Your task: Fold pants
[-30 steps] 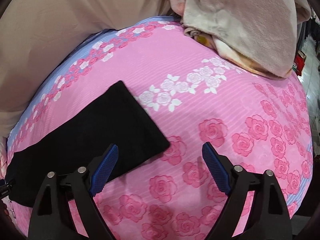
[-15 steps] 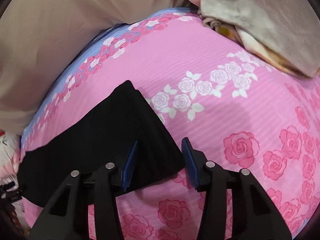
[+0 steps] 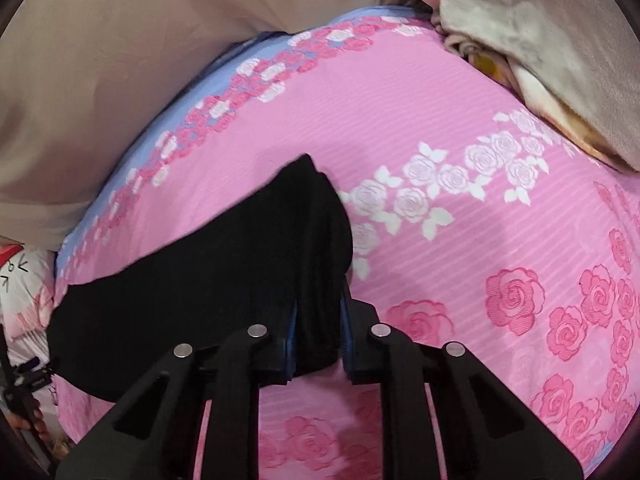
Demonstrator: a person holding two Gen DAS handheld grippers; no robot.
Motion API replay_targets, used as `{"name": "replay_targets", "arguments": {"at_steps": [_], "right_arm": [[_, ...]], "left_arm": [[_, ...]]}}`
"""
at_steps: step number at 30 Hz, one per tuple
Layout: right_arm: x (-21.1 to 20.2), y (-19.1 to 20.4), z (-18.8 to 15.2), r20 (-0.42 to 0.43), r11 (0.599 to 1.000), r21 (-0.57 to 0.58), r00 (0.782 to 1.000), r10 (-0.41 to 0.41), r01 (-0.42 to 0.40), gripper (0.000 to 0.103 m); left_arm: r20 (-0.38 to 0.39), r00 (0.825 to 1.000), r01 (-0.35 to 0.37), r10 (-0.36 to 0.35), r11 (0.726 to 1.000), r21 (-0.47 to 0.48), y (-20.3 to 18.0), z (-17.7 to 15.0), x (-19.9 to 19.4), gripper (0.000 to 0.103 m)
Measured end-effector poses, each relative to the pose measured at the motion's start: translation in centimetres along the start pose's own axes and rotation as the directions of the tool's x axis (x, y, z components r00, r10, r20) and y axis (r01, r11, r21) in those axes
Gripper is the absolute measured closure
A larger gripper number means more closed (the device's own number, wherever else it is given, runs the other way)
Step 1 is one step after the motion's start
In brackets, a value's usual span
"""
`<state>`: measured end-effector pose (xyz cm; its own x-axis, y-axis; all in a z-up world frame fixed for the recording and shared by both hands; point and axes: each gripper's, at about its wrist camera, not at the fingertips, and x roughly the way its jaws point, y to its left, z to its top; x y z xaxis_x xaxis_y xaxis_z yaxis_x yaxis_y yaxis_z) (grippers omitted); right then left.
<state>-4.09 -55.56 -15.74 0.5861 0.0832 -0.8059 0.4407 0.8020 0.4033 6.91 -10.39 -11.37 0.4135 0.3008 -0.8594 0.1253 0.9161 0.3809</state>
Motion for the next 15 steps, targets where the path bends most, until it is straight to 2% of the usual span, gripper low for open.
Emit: {"name": "replay_targets", "arguments": {"at_steps": [3, 7, 11, 15], "right_arm": [[-1.6, 3.0, 0.5, 0.021, 0.999, -0.029, 0.999, 0.028, -0.027, 0.087], [-3.8, 11.4, 0.8, 0.025, 0.981, -0.159, 0.992, 0.12, -0.114, 0.087], [-3.4, 24.0, -0.6, -0.041, 0.912, -0.323, 0.966, 0.254, -0.253, 0.087], [0.4, 34.9, -4.3, -0.144, 0.827, -0.465, 0.949, 0.281, -0.315, 0.087]], "left_arm": [[-0.01, 1.0, -0.012, 0.011, 0.999, -0.038, 2.4, -0.7, 0.5, 0.005], [-0.023, 1.0, -0.011, 0.009, 0.994, -0.111, 6.6, -1.7, 1.4, 0.005], [-0.029, 1.0, -0.005, 0.0, 0.985, -0.173, 10.7, -2.4, 2.4, 0.005], [-0.024, 1.0, 0.008, -0.014, 0.974, -0.227, 15.4, -3.6, 3.6, 0.005]]}}
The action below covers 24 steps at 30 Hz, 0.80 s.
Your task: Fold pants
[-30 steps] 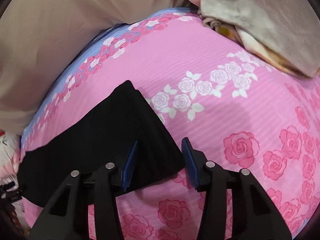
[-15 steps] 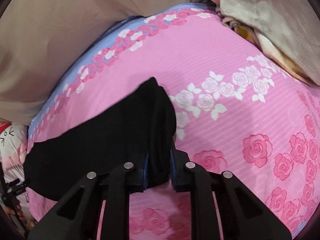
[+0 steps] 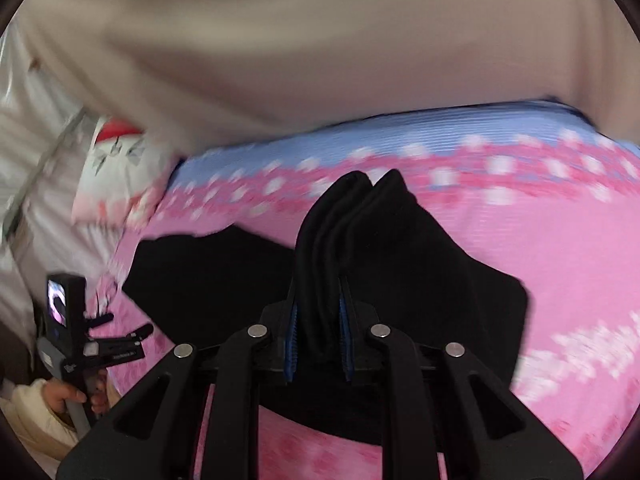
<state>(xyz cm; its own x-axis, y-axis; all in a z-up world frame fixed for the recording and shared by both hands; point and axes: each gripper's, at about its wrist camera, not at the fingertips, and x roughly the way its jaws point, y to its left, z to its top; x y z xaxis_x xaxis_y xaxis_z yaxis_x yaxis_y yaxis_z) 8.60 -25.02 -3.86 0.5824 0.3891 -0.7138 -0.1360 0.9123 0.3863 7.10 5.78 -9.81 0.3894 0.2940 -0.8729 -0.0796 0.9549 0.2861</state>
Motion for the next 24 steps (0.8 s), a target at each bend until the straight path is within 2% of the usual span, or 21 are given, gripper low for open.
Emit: {"name": "replay_targets", "arguments": {"at_steps": [2, 4, 7, 10, 11, 12, 13, 14, 15, 19, 24], "right_arm": [[4.8, 4.1, -0.3, -0.068, 0.998, -0.063, 0.998, 0.019, -0.023, 0.087], [8.7, 7.0, -1.2, -0.125, 0.994, -0.106, 0.992, 0.001, -0.015, 0.087], [14.1, 10.8, -3.4, -0.196, 0.982, -0.188, 0.978, -0.068, 0.03, 0.087], [16.5, 12.5, -5.0, -0.212, 0.962, -0.248, 0.963, -0.167, 0.112, 0.081], [16.7, 12.9, -5.2, -0.198, 0.955, -0.264, 0.962, -0.188, 0.132, 0.077], [16.5, 13.5, -5.4, -0.19, 0.95, -0.276, 0.96, -0.206, 0.149, 0.061], [16.1, 14.0, -5.6, -0.189, 0.946, -0.285, 0.959, -0.213, 0.154, 0.054], [15.4, 14.9, -5.9, -0.175, 0.94, -0.298, 0.958, -0.226, 0.167, 0.043], [14.3, 15.9, -6.3, -0.148, 0.929, -0.321, 0.96, -0.24, 0.182, 0.039], [10.5, 16.7, -7.9, -0.109, 0.925, -0.332, 0.966, -0.232, 0.185, 0.039], [9.5, 12.6, -8.3, -0.151, 0.955, -0.135, 0.947, -0.283, 0.264, 0.039]], "left_arm": [[0.005, 1.0, -0.008, 0.008, 1.0, -0.02, 2.7, -0.3, 0.8, 0.005], [0.004, 1.0, -0.014, 0.014, 0.999, -0.029, 4.7, -0.6, 1.5, 0.005], [0.005, 1.0, -0.024, 0.025, 0.999, -0.04, 7.8, -0.9, 2.8, 0.005], [0.008, 1.0, -0.025, 0.025, 0.999, -0.034, 10.2, -1.0, 4.0, 0.005], [0.009, 1.0, -0.023, 0.023, 0.999, -0.032, 10.8, -1.0, 4.4, 0.005], [0.008, 1.0, -0.02, 0.02, 0.999, -0.031, 11.2, -0.9, 4.7, 0.005], [0.006, 1.0, -0.012, 0.012, 0.999, -0.03, 11.6, -0.9, 5.0, 0.005], [0.007, 1.0, -0.006, 0.006, 1.0, -0.029, 11.9, -0.8, 5.2, 0.005], [0.008, 1.0, -0.001, 0.001, 1.0, -0.025, 12.2, -0.7, 5.5, 0.005], [0.021, 1.0, 0.023, -0.023, 1.0, -0.002, 12.7, -0.2, 6.2, 0.005], [0.035, 0.998, 0.056, -0.058, 0.997, 0.046, 11.8, 0.6, 6.4, 0.005]]}}
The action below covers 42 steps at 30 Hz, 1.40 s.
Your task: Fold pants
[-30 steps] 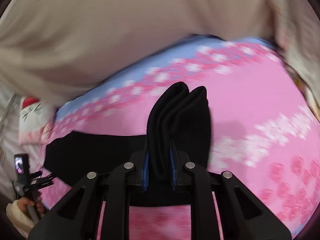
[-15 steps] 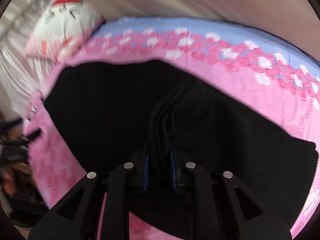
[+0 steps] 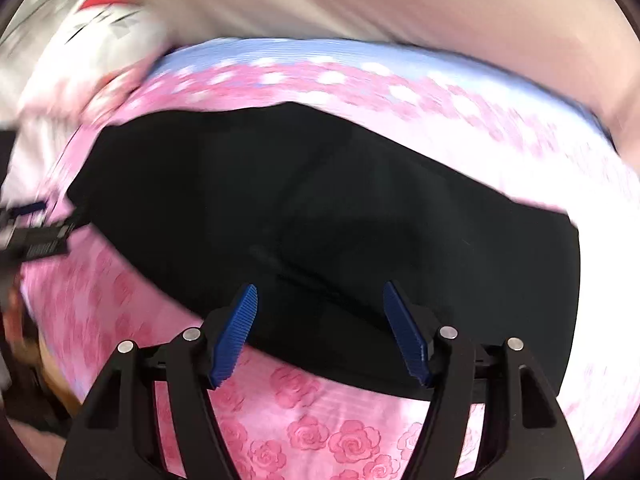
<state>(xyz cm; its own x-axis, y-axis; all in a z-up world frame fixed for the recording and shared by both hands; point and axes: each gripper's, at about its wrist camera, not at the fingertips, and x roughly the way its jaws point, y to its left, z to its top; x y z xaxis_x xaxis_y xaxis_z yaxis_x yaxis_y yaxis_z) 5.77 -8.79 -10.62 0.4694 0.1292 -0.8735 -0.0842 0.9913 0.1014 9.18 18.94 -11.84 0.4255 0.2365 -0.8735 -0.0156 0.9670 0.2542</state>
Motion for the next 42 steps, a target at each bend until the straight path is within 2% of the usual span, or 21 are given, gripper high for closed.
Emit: {"name": "replay_targets", "arguments": {"at_steps": [4, 7, 9, 10, 11, 12, 14, 17, 19, 20, 22, 23, 24, 26, 28, 30, 35, 38, 42], "right_arm": [[1.8, 0.0, 1.5, 0.017, 0.997, 0.064, 0.999, 0.048, -0.049, 0.041], [3.5, 1.1, 1.9, -0.011, 0.998, 0.037, 0.999, 0.053, -0.053, 0.04], [4.5, 2.2, 2.0, -0.012, 1.0, -0.016, 1.0, 0.027, -0.027, 0.04], [5.0, 2.4, 2.0, -0.018, 0.999, -0.037, 1.0, 0.013, -0.014, 0.045], [5.6, 2.7, 2.1, -0.026, 0.997, -0.069, 0.999, -0.028, 0.026, 0.057], [5.6, 2.7, 2.3, -0.022, 0.996, -0.085, 0.999, -0.037, 0.035, 0.071], [4.9, 3.1, 3.0, -0.028, 0.996, -0.082, 0.999, -0.017, 0.015, 0.089], [3.7, 4.7, 3.5, -0.021, 0.992, -0.123, 1.0, -0.004, 0.001, 0.089], [5.4, 5.5, 3.1, -0.091, 0.987, -0.16, 0.996, -0.001, -0.013, 0.084], [6.3, 5.7, 2.7, -0.096, 0.985, -0.173, 0.995, -0.015, -0.002, 0.079], [4.9, 6.0, 3.1, -0.066, 0.989, -0.147, 0.997, -0.027, 0.017, 0.072], [3.7, 6.0, 3.4, -0.04, 0.992, -0.122, 0.999, -0.015, 0.01, 0.061], [2.1, 6.3, 3.8, 0.014, 0.994, -0.106, 1.0, -0.007, 0.008, 0.042], [-0.5, 8.0, 4.6, 0.103, 0.99, -0.136, 0.995, -0.016, 0.03, 0.024], [-1.4, 10.5, 5.5, 0.141, 0.973, -0.228, 0.99, 0.008, 0.025, 0.025], [-1.3, 14.4, 6.6, 0.164, 0.939, -0.343, 0.986, 0.035, 0.024, 0.026], [2.2, 24.1, 7.2, 0.147, 0.838, -0.545, 0.983, 0.109, -0.011, 0.026], [5.1, 29.4, 6.5, 0.133, 0.78, -0.626, 0.984, 0.118, -0.009, 0.026], [7.4, 34.1, 5.9, 0.118, 0.748, -0.663, 0.986, 0.121, -0.013, 0.026]], "left_arm": [[0.014, 1.0, 0.01, -0.01, 0.999, 0.04, -0.9, 0.5, 0.0, 0.005], [0.025, 1.0, 0.012, -0.013, 0.999, 0.053, -0.8, 0.8, -0.2, 0.005], [0.032, 0.999, 0.007, -0.009, 0.998, 0.056, -0.4, 0.9, -0.3, 0.005], [0.032, 0.999, 0.006, -0.007, 0.999, 0.054, -0.2, 0.9, -0.3, 0.005], [0.03, 1.0, 0.003, -0.005, 0.999, 0.05, 0.2, 0.8, -0.1, 0.005], [0.027, 1.0, -0.002, 0.001, 0.999, 0.046, 0.5, 0.8, 0.0, 0.005], [0.014, 1.0, -0.006, 0.006, 1.0, 0.03, 1.3, 0.6, 0.5, 0.005], [-0.014, 1.0, -0.005, 0.005, 1.0, -0.014, 3.0, 0.0, 1.4, 0.005], [-0.037, 0.999, -0.009, 0.007, 0.998, -0.055, 4.3, -0.2, 2.1, 0.005], [-0.047, 0.999, -0.006, 0.003, 0.998, -0.069, 4.7, -0.3, 2.5, 0.005], [-0.067, 0.998, -0.013, 0.007, 0.996, -0.091, 5.5, -0.4, 3.1, 0.005], [-0.068, 0.998, -0.019, 0.013, 0.995, -0.096, 5.9, -0.4, 3.2, 0.005], [-0.069, 0.997, -0.034, 0.027, 0.994, -0.102, 6.5, -0.5, 3.3, 0.005], [-0.081, 0.996, -0.046, 0.036, 0.991, -0.125, 7.7, -0.6, 3.5, 0.005], [-0.103, 0.994, -0.042, 0.025, 0.985, -0.166, 9.1, -0.8, 3.9, 0.005], [-0.121, 0.992, -0.056, 0.033, 0.979, -0.196, 10.4, -1.2, 4.4, 0.005], [-0.156, 0.986, -0.105, 0.064, 0.958, -0.266, 13.6, -2.6, 5.1, 0.005], [-0.177, 0.981, -0.132, 0.082, 0.948, -0.291, 15.4, -3.3, 5.5, 0.005], [-0.216, 0.97, -0.182, 0.115, 0.93, -0.32, 17.8, -4.7, 6.1, 0.005]]}}
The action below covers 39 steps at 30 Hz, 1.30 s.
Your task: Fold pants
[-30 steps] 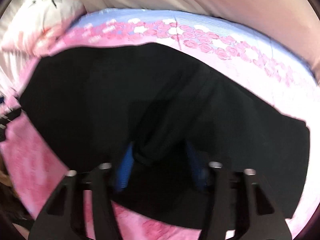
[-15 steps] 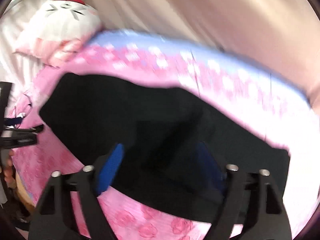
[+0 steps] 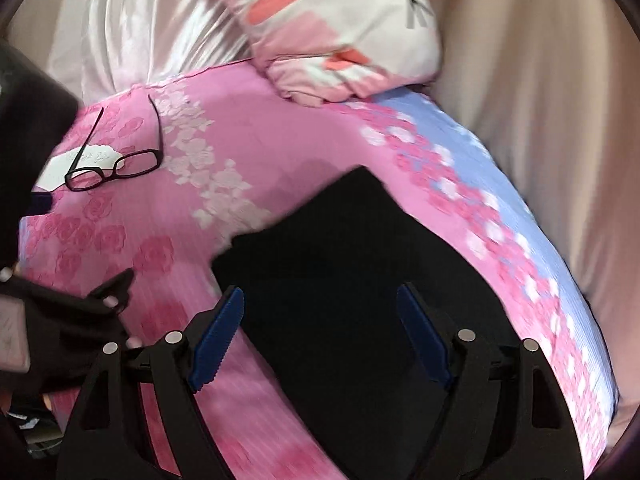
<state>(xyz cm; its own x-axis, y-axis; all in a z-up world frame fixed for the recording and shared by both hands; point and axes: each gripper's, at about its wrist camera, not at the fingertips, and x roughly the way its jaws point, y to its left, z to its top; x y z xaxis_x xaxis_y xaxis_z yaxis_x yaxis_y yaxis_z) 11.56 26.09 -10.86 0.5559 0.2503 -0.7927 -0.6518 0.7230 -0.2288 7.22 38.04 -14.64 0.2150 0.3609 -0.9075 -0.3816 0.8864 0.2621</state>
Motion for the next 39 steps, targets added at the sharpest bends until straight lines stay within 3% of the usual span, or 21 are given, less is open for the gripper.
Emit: {"name": "replay_targets", "arguments": {"at_steps": [13, 17, 19, 28, 30, 34, 39], "right_arm": [[6.0, 3.7, 1.7, -0.08, 0.999, -0.035, 0.997, -0.021, 0.018, 0.021], [6.3, 3.6, 1.8, -0.06, 1.0, 0.011, 0.998, -0.028, 0.029, 0.021], [6.3, 3.6, 1.9, -0.057, 0.999, 0.03, 0.998, -0.019, 0.021, 0.026], [5.7, 0.5, 1.6, -0.049, 0.984, 0.166, 0.996, 0.07, -0.061, 0.068], [5.8, -1.1, 1.4, -0.046, 0.963, 0.244, 0.991, 0.127, -0.112, 0.074], [6.1, -3.1, 1.1, -0.029, 0.908, 0.37, 0.974, 0.225, -0.199, 0.075], [4.2, -6.9, 0.2, 0.08, 0.721, 0.602, 0.924, 0.375, -0.344, 0.077]], "left_arm": [[-0.084, 0.994, -0.074, 0.065, 0.992, -0.104, 6.1, -1.3, 2.6, 0.005], [-0.089, 0.993, -0.083, 0.072, 0.989, -0.119, 7.4, -1.6, 2.8, 0.005], [-0.091, 0.993, -0.091, 0.08, 0.988, -0.127, 8.1, -2.0, 2.7, 0.005], [-0.061, 0.992, -0.116, 0.11, 0.988, -0.102, 8.7, -2.4, 1.2, 0.005], [-0.051, 0.992, -0.117, 0.113, 0.988, -0.096, 8.4, -2.3, 0.8, 0.005], [-0.03, 0.994, -0.106, 0.104, 0.99, -0.089, 7.5, -2.3, -0.1, 0.005], [-0.011, 0.996, -0.085, 0.084, 0.993, -0.08, 6.2, -2.5, -1.2, 0.005]]}}
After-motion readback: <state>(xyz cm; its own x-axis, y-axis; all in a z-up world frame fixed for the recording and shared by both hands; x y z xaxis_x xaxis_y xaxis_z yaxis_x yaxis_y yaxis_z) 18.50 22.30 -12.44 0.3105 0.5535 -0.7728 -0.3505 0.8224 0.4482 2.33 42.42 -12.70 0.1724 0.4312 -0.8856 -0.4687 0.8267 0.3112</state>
